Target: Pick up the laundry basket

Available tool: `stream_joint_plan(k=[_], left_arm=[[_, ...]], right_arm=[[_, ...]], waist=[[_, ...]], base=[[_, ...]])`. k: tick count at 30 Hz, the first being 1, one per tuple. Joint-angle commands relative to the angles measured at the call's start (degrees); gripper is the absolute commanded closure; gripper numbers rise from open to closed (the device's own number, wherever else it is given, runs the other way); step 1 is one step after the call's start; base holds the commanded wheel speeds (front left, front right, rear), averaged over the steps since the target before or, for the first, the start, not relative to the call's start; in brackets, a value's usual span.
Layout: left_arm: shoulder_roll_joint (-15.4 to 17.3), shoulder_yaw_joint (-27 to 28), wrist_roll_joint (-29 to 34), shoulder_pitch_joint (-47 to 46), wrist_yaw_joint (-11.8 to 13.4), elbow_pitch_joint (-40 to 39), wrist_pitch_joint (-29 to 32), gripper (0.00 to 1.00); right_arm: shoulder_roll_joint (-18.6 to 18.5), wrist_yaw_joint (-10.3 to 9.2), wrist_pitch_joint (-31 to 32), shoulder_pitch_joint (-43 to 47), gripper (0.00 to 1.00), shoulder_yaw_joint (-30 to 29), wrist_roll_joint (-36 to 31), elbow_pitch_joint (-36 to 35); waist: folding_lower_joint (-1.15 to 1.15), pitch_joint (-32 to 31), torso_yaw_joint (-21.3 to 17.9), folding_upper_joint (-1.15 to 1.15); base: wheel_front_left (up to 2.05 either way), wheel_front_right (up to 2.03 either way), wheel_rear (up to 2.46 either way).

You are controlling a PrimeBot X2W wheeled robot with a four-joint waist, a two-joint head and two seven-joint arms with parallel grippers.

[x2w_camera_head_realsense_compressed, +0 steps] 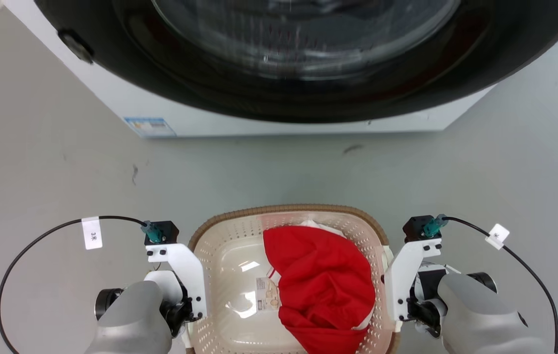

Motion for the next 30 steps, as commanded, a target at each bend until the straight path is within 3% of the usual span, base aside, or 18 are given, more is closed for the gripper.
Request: stream_joint_plan(k=[1, 17, 30], left_arm=[[-2.28, -0.57, -1.04, 0.42, -0.87, -1.18, 0.92, 1.00], [-0.87, -5.28, -6.52, -2.41, -0.84, -1.73, 12.31, 1.00], [-1.47, -6.95, -9.92, -5.19, -0.85, -0.92, 20.00, 1.00]], right_arm=[[2.19, 0.79, 1.34, 0.73, 1.00, 0.60, 0.73, -1.19], [-0.93, 0.79, 17.14, -2.39, 1.00, 1.45, 7.17, -2.81], [-0.99, 0.79, 27.36, -5.25, 1.00, 1.47, 10.81, -1.79]], waist=[[0.00, -3.65, -0.33, 0.00], [0.00, -11.87, -1.22, 0.00], [0.00, -17.13, -1.66, 0.00]], base=[[0.00, 0.00, 0.00], [0.00, 0.00, 0.00], [0.00, 0.00, 0.00]])
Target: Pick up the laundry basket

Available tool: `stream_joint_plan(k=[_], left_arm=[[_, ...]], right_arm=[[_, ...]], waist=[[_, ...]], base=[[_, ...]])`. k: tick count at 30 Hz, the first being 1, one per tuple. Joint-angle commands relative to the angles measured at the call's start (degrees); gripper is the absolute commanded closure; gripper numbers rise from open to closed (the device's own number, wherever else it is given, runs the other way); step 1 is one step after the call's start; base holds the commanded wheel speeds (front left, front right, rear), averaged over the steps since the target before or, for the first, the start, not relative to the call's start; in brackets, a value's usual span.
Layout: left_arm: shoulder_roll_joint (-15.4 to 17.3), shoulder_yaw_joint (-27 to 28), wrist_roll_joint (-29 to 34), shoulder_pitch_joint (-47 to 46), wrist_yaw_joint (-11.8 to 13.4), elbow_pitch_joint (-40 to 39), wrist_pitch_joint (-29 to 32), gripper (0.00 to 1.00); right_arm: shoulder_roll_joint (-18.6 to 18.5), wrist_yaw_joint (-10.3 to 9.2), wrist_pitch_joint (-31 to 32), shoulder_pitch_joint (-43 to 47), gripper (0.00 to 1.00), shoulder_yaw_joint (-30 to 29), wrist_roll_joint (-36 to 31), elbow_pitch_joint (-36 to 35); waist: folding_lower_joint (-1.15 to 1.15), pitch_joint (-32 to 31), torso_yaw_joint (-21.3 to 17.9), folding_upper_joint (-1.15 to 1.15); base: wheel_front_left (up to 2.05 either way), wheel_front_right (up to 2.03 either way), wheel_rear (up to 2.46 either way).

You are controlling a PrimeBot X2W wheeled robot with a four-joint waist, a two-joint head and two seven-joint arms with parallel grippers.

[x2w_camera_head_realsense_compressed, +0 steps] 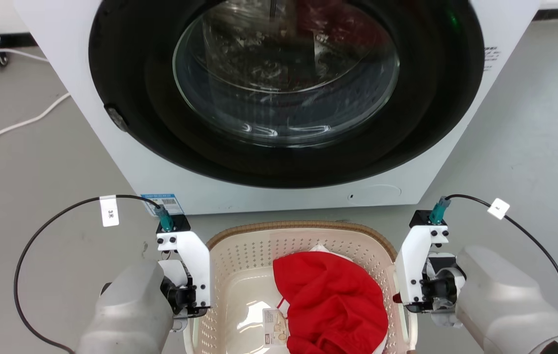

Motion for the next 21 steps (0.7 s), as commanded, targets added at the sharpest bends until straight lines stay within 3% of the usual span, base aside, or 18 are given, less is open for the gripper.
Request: stream_joint_plan(k=[1, 21], left_arm=[[-2.18, -0.10, -1.05, -1.30, -0.81, -0.75, 0.77, 1.00], [-2.85, -2.21, -4.71, -1.97, -0.84, -0.20, 8.49, 1.00]], right_arm=[[2.13, 0.78, 0.90, -1.17, 1.00, 0.09, 0.86, -0.64], [3.62, 0.78, 6.03, -2.67, 1.00, 0.31, 3.06, 0.80]], waist=[[0.01, -0.97, -0.25, 0.00], [0.01, -7.49, -0.81, 0.00]], base=[[0.00, 0.00, 0.00], [0.00, 0.00, 0.00]])
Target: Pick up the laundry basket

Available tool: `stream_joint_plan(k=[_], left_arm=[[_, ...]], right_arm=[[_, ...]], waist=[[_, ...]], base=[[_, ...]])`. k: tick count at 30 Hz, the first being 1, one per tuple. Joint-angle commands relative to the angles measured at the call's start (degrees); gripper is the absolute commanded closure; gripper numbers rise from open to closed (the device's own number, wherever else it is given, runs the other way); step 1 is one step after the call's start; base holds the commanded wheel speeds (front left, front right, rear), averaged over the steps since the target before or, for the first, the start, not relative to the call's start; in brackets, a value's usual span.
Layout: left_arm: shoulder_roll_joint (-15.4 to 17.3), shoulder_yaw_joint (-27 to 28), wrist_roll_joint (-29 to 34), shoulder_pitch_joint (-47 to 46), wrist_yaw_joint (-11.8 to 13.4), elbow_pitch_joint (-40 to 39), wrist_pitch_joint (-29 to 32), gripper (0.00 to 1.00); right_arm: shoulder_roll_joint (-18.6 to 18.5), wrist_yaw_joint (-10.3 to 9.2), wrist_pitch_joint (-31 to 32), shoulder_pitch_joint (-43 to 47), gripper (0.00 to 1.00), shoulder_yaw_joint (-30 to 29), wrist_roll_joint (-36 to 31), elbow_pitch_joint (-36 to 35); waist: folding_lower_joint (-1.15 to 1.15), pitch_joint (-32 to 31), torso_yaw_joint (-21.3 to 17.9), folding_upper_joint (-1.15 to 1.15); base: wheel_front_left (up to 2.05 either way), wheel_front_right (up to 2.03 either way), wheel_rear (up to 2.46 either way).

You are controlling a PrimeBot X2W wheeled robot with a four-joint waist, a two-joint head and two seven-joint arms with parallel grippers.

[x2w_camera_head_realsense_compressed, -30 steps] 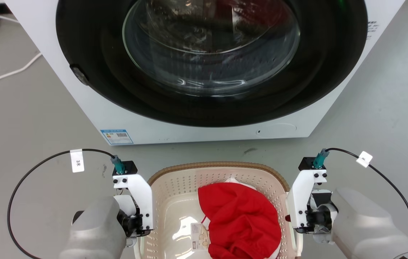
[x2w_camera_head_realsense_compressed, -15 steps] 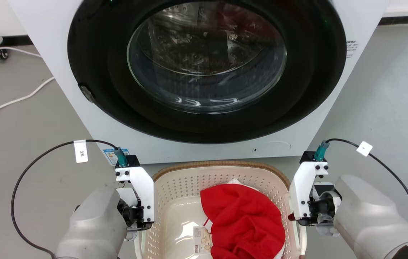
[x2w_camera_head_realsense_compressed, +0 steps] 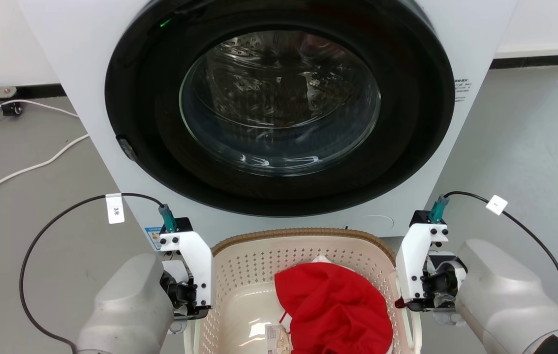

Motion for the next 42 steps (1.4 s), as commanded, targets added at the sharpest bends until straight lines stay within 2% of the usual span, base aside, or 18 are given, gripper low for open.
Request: stream_joint_plan(k=[1, 9, 42], left_arm=[[-2.92, 0.00, -1.24, -0.29, -0.88, -0.93, 0.69, 1.00], [-3.38, -0.68, -2.46, 0.47, -0.88, -0.80, 2.47, 1.00], [-3.25, -3.33, -5.25, 1.20, -0.89, -1.11, 2.30, 1.00]], right_arm=[[3.11, 0.78, 0.56, -0.55, 1.00, 0.05, 0.88, -0.90], [3.27, 0.78, 1.00, -0.09, 1.00, 0.41, 0.92, -0.41], [3.60, 0.78, 0.80, 0.73, 1.00, 0.99, 1.35, 0.39]], waist=[[0.00, -0.64, 0.05, 0.00], [0.00, -2.03, 0.20, 0.00], [0.00, -2.98, 0.05, 0.00]], base=[[0.00, 0.00, 0.00], [0.00, 0.00, 0.00], [0.00, 0.00, 0.00]])
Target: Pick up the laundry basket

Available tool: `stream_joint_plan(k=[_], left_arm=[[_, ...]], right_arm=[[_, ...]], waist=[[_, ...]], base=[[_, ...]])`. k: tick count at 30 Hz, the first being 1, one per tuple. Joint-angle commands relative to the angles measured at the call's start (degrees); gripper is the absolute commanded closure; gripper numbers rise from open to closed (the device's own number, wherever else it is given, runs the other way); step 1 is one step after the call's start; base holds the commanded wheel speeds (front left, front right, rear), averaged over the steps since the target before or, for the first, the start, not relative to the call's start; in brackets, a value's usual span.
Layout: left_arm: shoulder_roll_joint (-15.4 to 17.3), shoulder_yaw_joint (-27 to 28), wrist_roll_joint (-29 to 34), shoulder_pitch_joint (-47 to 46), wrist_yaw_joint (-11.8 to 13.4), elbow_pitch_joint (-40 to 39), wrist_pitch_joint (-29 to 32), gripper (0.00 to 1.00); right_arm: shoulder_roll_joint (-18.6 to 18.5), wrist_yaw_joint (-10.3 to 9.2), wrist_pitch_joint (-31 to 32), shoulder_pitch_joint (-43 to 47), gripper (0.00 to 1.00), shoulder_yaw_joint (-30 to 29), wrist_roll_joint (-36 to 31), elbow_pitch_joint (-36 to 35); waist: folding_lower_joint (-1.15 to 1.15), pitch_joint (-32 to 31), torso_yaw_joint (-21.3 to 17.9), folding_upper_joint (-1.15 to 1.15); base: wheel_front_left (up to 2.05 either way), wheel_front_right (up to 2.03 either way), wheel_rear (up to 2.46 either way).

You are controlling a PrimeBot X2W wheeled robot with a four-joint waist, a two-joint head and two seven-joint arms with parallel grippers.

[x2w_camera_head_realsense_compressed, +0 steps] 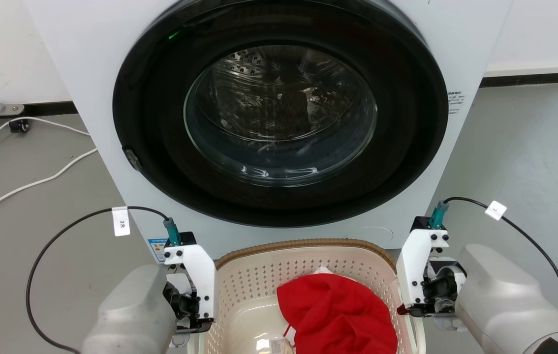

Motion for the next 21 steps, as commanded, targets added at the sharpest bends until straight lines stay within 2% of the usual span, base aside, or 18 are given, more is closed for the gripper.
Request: stream_joint_plan(k=[1, 21], left_arm=[[-3.01, 0.18, -1.05, -0.37, -0.90, -1.50, 0.07, 1.00], [-2.68, -1.45, -2.71, -1.03, -0.91, -1.77, -0.09, 1.00]], right_arm=[[3.09, 0.78, 0.02, 0.40, 1.00, -0.27, 0.83, -1.18], [2.85, 0.79, 0.52, 0.59, 1.00, -0.56, 1.54, -0.97]], waist=[[0.00, 0.04, 0.02, 0.00], [0.00, 0.13, 0.13, 0.00]], base=[[0.00, 0.00, 0.00], [0.00, 0.00, 0.00]])
